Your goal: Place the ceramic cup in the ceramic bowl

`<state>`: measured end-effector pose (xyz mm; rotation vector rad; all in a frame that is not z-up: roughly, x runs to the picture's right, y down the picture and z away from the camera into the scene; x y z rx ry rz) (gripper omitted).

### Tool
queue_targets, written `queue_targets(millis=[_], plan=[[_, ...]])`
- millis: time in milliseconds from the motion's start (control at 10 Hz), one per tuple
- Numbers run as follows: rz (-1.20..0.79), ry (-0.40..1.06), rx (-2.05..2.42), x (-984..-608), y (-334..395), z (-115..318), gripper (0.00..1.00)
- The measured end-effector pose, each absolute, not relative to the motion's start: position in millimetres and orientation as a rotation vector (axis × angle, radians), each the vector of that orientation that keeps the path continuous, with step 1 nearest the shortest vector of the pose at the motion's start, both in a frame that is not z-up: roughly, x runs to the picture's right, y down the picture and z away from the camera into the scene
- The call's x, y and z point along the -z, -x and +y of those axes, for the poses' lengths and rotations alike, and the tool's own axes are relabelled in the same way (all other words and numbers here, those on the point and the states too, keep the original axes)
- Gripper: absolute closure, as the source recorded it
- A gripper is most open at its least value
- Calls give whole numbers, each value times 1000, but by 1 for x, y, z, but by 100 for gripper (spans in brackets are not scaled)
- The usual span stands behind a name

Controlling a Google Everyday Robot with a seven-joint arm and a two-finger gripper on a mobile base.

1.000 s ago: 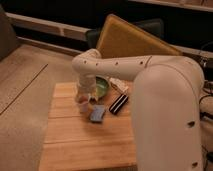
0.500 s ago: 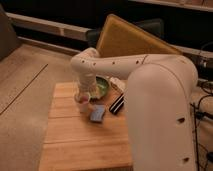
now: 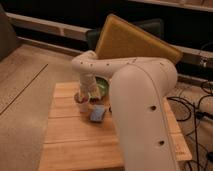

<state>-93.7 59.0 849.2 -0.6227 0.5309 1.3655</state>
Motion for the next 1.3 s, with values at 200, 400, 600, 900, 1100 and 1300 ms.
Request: queue_targets(millis=[200, 400, 600, 900, 1100, 1300], plan=[[535, 645, -1362, -861, 102, 60, 58], [532, 659, -1363, -864, 107, 58, 78], [513, 668, -1363, -859, 114, 51, 98], [460, 652, -1352, -844, 126, 31, 100], [411, 617, -1345, -830, 134, 9, 100], [359, 556, -1356, -814, 133, -19, 100]])
